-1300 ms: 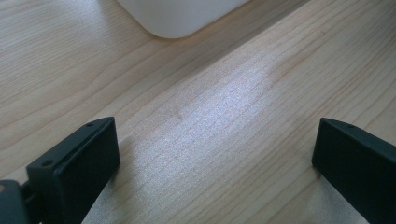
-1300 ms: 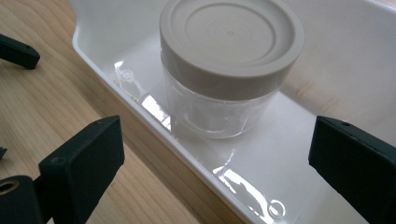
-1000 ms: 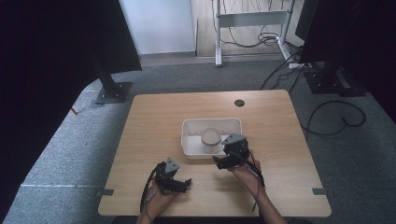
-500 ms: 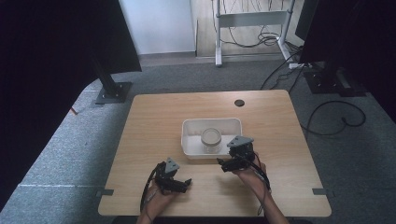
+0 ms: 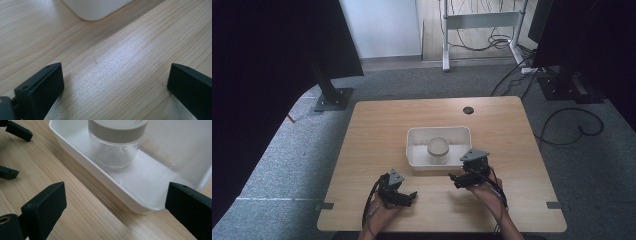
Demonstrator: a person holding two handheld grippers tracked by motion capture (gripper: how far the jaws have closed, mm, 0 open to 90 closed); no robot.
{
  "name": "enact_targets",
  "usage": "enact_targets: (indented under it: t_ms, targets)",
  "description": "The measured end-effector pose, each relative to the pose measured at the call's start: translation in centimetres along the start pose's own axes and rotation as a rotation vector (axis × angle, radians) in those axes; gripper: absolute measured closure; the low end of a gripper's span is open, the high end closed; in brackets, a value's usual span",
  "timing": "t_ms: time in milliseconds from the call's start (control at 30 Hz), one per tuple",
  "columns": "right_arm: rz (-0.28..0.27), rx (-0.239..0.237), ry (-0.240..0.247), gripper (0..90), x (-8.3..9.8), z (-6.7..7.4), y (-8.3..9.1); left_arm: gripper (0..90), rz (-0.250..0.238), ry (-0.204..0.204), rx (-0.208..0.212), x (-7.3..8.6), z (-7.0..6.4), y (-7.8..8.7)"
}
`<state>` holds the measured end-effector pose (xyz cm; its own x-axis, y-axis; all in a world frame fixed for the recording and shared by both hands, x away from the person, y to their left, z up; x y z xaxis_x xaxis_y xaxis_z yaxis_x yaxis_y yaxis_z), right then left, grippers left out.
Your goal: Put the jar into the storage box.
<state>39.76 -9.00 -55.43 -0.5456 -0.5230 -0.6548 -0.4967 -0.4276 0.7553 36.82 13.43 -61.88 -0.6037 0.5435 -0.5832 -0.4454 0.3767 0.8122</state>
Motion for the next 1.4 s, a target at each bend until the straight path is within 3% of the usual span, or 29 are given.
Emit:
enact_targets:
  t_ms: [833, 1400]
  targets:
    - [-0.019, 0.034, -0.03, 2.1, 3.7, -1.6, 2.6, 0.5, 0.0, -0.001, 0.0, 0.0, 0.0, 0.0]
    - [-0.007, 0.066, -0.086, 2.1, 7.9, -3.1, 3.1, 0.5, 0.001, -0.002, 0.0, 0.0, 0.0, 0.0]
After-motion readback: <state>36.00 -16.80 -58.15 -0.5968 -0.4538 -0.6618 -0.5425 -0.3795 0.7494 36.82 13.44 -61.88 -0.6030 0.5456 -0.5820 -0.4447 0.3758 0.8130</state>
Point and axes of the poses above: each handheld gripper's, and its own axes: y roughly backward along the jaws, x roughly out of its underside, z roughly to its left, the point moved 9 cm from there along -y, roughly forward along the jaws, and after that the axes turned 9 degrees about z, right-handed, at the moved point
